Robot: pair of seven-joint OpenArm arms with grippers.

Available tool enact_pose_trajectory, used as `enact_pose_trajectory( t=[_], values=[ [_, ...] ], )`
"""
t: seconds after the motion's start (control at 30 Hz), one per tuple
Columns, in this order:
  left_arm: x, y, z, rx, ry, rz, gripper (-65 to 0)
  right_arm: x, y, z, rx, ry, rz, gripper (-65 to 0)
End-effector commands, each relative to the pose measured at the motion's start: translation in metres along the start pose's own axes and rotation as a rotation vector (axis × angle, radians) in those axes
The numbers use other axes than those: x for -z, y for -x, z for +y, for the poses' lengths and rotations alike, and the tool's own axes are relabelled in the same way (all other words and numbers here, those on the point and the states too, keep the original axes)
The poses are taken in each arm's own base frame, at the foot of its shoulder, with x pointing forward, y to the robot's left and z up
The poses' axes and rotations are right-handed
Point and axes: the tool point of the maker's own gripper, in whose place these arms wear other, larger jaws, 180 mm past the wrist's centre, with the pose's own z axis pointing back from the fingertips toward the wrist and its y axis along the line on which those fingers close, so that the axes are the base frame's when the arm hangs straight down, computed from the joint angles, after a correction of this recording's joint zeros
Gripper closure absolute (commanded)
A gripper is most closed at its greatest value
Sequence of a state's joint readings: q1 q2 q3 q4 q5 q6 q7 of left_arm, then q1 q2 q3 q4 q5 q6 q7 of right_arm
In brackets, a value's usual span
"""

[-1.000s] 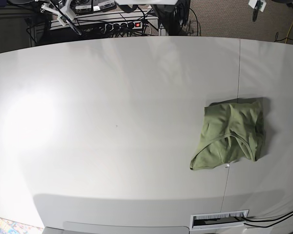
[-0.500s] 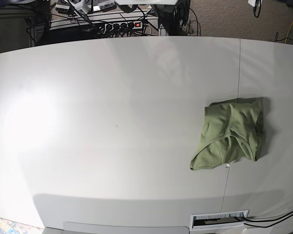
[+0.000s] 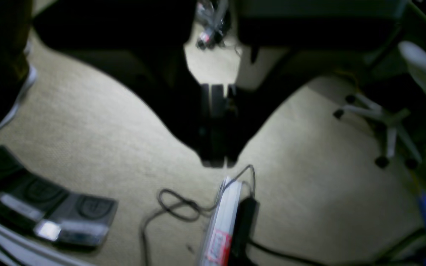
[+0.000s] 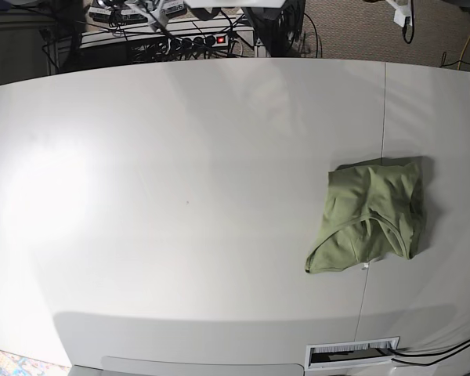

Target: Fold the T-shirt properly

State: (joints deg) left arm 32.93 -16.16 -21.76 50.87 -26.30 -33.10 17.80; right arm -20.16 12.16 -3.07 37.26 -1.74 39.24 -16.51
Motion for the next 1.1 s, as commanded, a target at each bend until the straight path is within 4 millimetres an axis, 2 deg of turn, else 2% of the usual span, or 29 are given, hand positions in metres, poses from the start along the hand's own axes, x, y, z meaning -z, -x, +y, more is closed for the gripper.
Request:
enact_pose_trajectory(
  t=[0.0,0.07,0.17,0.37,0.57,0.73,0.9,1.07],
  values=[
    [0.0,0.005,0.002,0.0,0.0,0.007,0.0,0.003,0.003,0.003,0.002,-0.017,0.003,0.0],
    [0.009,0.008,-0.001,-0.01,-0.001,0.008,0.0,0.012,0.002,0.006,0.02,-0.002,0.009,0.0],
    [0.021,0.012,-0.005,-0.033,0.0,0.002,0.0,0.021,-0.001,-0.002,0.065,0.094,0.002,0.0],
    [0.042,0.023,-0.011,-0.076,-0.036,0.019,0.0,0.029,-0.005,-0.008,0.105,0.211,-0.007,0.0],
    [0.065,0.025,-0.038,-0.1,-0.002,0.046,0.0,0.031,-0.014,-0.018,0.092,0.307,0.006,0.0],
    [0.08,0.028,-0.054,-0.1,-0.01,0.069,0.0,0.034,-0.01,-0.014,0.025,0.362,0.077,0.0],
    [0.086,0.036,-0.071,-0.107,0.007,0.064,0.0,0.039,-0.004,-0.004,0.014,0.363,0.125,0.0],
    [0.092,0.044,-0.088,-0.029,0.03,0.091,0.0,0.045,0.0,0.011,0.026,0.35,0.181,0.0]
  ],
)
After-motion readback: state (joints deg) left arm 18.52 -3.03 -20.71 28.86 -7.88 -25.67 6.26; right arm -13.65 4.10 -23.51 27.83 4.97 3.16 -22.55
